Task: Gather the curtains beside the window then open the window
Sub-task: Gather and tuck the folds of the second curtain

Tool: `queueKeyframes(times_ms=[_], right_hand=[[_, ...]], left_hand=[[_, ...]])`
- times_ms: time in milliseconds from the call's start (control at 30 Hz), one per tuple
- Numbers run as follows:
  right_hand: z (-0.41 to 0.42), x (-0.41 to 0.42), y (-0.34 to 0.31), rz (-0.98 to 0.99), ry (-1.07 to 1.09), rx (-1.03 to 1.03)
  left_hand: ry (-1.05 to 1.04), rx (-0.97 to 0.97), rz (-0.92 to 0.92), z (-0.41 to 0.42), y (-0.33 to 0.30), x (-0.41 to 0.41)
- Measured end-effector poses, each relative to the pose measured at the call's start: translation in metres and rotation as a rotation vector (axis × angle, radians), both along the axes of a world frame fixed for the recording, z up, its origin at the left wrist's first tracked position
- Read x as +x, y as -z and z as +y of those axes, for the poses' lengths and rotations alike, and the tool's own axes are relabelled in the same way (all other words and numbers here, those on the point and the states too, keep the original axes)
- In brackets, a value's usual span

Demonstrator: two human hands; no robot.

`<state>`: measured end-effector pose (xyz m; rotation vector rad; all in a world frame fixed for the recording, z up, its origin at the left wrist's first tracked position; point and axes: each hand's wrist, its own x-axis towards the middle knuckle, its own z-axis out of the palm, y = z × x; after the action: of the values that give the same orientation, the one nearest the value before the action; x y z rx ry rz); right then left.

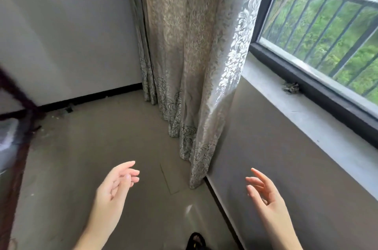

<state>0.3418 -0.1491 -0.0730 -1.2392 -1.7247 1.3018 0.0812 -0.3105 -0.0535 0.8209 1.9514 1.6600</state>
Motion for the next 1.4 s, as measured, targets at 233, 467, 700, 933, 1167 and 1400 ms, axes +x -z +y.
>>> queueKeyframes(times_ms=[233,467,700,933,1167,1400], right_hand=[[0.105,-0.044,-0.036,0.047,-0.092,0.127],[0.174,-0.13,-0.095,0.126,-0.04,0.397],[0.253,-0.242,-0.158,0.183,0.279,0.787],[0.299,-0.347,-0.187,0.215,0.305,0.754],[0.361,-0.44,-0.211,0.169,0.246,0.692],[0.432,-0.559,-0.224,0.041,0.308,0.893]], left_hand=[[-0.092,0.106,0.027,0.061,-0.031,-0.034],[0.358,0.259,0.364,0.204,-0.121,-0.067],[0.641,0.742,1.568,0.341,-0.236,-0.092],[0.359,0.914,2.467,0.466,-0.33,-0.181],[0.316,0.767,2.652,0.545,-0.35,-0.27],[0.216,0.659,2.42,0.61,-0.359,-0.387]])
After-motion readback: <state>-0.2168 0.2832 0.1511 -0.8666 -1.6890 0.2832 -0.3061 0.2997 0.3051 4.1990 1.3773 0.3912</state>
